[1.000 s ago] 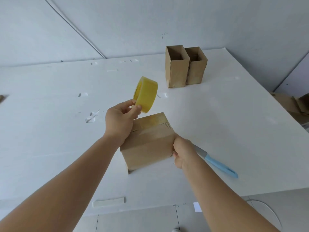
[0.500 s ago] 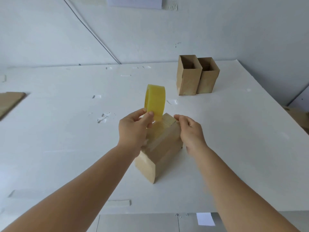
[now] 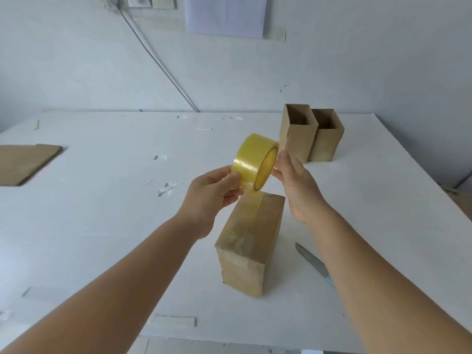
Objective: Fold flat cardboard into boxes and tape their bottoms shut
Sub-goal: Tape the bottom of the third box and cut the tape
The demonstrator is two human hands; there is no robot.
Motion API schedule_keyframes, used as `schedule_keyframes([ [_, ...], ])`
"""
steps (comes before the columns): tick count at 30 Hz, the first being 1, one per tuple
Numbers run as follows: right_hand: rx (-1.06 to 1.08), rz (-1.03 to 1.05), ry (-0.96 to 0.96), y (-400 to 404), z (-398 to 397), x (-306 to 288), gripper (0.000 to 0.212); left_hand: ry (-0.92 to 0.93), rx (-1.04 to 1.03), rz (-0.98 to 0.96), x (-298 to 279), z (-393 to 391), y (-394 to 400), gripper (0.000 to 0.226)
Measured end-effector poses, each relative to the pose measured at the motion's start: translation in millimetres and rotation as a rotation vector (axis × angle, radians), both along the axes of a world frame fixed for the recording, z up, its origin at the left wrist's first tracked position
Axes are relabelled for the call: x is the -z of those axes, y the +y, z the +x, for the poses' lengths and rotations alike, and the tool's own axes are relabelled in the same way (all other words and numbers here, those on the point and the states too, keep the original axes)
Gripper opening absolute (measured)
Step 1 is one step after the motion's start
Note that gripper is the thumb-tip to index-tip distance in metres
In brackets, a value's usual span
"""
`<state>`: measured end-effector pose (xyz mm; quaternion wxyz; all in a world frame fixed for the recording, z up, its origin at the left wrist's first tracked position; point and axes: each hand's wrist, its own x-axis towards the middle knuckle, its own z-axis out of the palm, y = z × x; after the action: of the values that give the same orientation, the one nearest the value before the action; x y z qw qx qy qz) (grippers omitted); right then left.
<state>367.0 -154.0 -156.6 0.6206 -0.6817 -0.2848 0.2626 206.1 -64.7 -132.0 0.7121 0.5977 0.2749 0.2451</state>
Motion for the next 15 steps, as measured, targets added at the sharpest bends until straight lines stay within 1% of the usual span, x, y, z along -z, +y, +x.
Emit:
schedule_keyframes([
  [2,-0.033,0.054,0.016,-4.0,1.8,-11.9,0.077,0.019,0.084,0.003,-4.1,5.7,0.3,0.019],
  [4,-0.071,0.105,0.076,-12.0,5.8,-19.2,0.075,0.039,0.129,-0.007,-7.7,11.1,1.8,0.015],
  [6,-0.088,0.157,0.152,-22.5,9.6,-25.1,0.081,0.092,0.162,-0.017,-12.1,16.4,5.1,0.013],
  [8,-0.078,0.203,0.182,-30.2,12.5,-29.6,0.09,0.222,0.194,0.016,-18.2,21.3,8.5,0.011],
  [11,-0.087,0.243,0.162,-37.5,14.3,-30.6,0.083,0.404,0.261,0.064,-25.8,27.0,12.8,0.014],
  [14,-0.106,0.245,0.14,-42.8,16.9,-28.7,0.077,0.447,0.314,0.075,-29.1,31.3,17.9,0.011],
  [15,-0.106,0.247,0.129,-44.1,17.3,-28.7,0.069,0.443,0.322,0.067,-28.8,32.5,19.2,0.01],
])
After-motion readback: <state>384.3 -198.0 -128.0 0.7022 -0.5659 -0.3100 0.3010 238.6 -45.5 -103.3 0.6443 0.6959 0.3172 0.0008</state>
